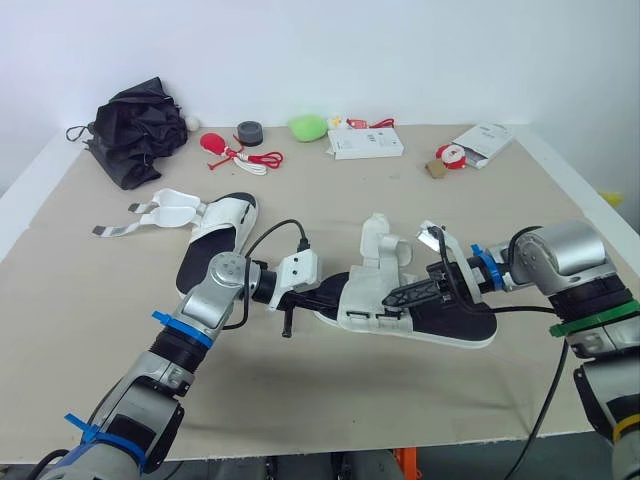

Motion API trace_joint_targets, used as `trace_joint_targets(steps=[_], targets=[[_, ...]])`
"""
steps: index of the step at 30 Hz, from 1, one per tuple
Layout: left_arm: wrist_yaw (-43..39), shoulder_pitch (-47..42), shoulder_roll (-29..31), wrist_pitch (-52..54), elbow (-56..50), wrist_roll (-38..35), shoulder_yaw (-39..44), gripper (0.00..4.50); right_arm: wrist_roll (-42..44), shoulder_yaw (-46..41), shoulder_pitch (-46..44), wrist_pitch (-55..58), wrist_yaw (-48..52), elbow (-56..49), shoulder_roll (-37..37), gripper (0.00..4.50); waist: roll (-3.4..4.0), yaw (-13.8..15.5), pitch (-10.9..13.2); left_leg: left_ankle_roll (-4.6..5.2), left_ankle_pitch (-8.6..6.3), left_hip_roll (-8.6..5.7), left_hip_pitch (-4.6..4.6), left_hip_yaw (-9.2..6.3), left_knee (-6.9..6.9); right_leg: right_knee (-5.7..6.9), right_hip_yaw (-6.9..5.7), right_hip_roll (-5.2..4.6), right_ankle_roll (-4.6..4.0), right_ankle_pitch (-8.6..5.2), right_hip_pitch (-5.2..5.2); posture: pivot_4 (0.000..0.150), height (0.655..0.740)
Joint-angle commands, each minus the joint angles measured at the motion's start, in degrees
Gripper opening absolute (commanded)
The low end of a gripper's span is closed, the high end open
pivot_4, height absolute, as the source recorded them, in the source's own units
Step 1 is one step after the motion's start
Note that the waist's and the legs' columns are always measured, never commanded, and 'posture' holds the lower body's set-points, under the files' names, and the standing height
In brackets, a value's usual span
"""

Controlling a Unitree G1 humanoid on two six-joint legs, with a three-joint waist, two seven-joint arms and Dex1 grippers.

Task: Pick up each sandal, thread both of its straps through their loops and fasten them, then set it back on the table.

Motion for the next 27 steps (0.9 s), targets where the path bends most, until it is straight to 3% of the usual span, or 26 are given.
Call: trace_joint_targets(steps=[1,10,27], targets=[[-0.5,1.8,1.1,1.3,1.5,1.8,-2.1,0.0,0.7,-1.6,-0.6,0.6,0.2,-1.6,0.4,0.07,0.0,0.0,0.0,0.0,0.0,0.0,0.0,0.0,0.0,0.0,0.0,0.0,0.0,0.0,0.0,0.15,0.74],[-0.4,1.7,1.1,1.3,1.6,1.8,-2.1,0.0,1.4,-4.1,-1.5,1.5,-1.9,-2.1,3.4,0.07,0.0,0.0,0.0,0.0,0.0,0.0,0.01,0.02,0.01,0.04,0.02,0.0,0.0,0.0,-0.01,0.15,0.74],[0.1,1.5,1.1,1.3,2.0,1.9,-1.9,0.0,2.5,-6.7,1.1,-2.2,0.0,-6.7,1.1,0.07,0.01,0.0,0.0,0.0,0.01,0.01,0.03,0.06,0.03,0.08,0.06,0.01,0.0,0.01,-0.02,0.15,0.74]])
